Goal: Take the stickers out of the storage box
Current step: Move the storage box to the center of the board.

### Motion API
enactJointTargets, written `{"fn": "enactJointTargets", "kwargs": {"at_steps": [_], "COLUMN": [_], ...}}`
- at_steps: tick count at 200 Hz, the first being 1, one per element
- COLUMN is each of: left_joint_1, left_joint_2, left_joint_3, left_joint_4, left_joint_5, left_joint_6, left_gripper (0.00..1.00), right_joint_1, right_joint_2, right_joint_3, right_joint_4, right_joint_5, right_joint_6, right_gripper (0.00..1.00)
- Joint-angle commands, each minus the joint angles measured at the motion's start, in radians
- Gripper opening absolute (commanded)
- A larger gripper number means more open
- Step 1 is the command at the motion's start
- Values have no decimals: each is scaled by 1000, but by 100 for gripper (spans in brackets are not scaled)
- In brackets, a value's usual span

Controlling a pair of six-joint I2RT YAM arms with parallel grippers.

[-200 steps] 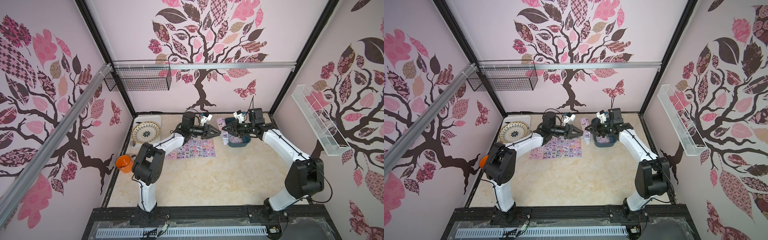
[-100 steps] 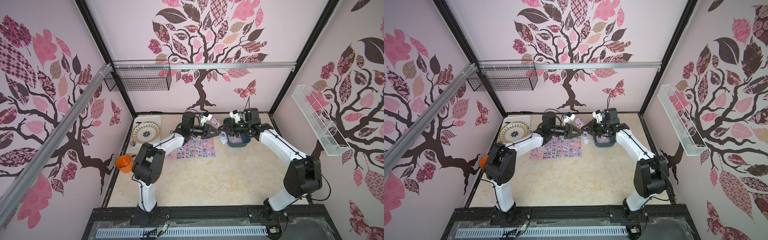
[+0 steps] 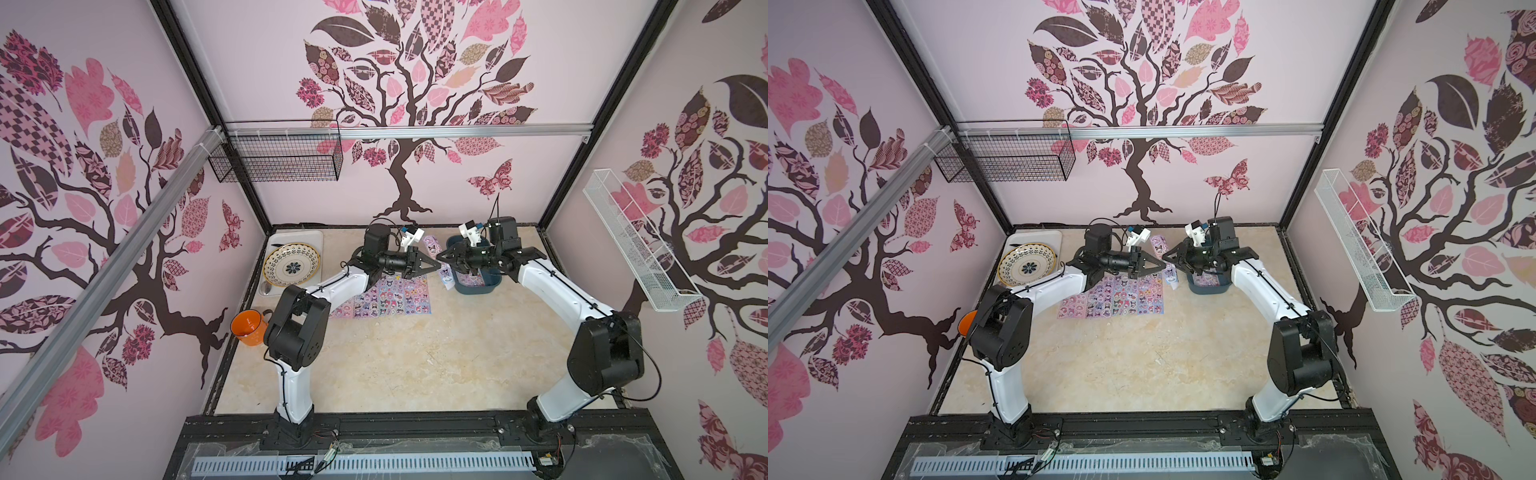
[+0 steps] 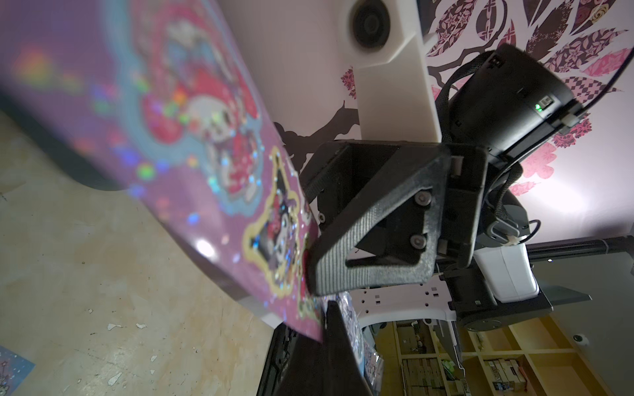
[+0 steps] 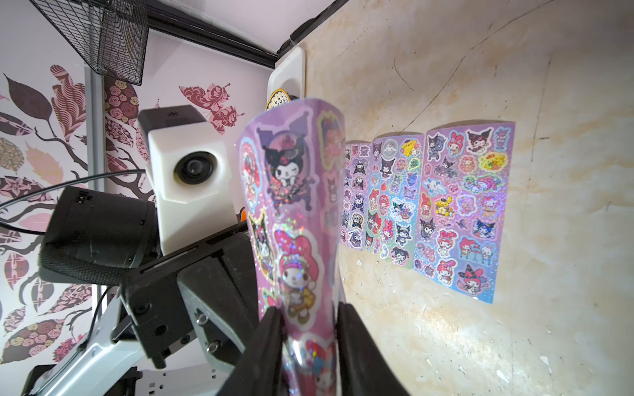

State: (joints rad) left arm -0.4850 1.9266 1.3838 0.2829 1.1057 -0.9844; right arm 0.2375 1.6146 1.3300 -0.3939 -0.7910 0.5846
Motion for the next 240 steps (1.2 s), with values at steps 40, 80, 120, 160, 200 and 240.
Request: {"fn": "enactJointTargets", "kwargs": {"at_steps": [40,80,120,160,200,240], "left_joint_1": [2,2,2,0,-3,-3], "left_joint_2": [-26,-58,-124,-158,-147,-135], "left_joint_3": [8,-15,-25,-26,1,3], "left_joint_4": [-40,-65,-211,-219,-203,-28], "left_joint_5": [11,35,71,148,170,197], "left_joint_6": [41,52,147,149,124,-14], "left_gripper": [0,0,0,0,0,0], "right_joint_1": [-119,-167,-168,-167,-124,-67], "right_joint_2": [-74,-106,-124,-112,-99,-50], "right_joint_3": [-74,-127,-228,-331,-320,-283], "right_joint_4": [46,32,252,579,748,857], "right_joint_5": [-79,-138,-256,-324,-327,-345], "right_joint_6": [16,-19,113,355,497,583], "right_gripper": [49,64,79,95,99,98]}}
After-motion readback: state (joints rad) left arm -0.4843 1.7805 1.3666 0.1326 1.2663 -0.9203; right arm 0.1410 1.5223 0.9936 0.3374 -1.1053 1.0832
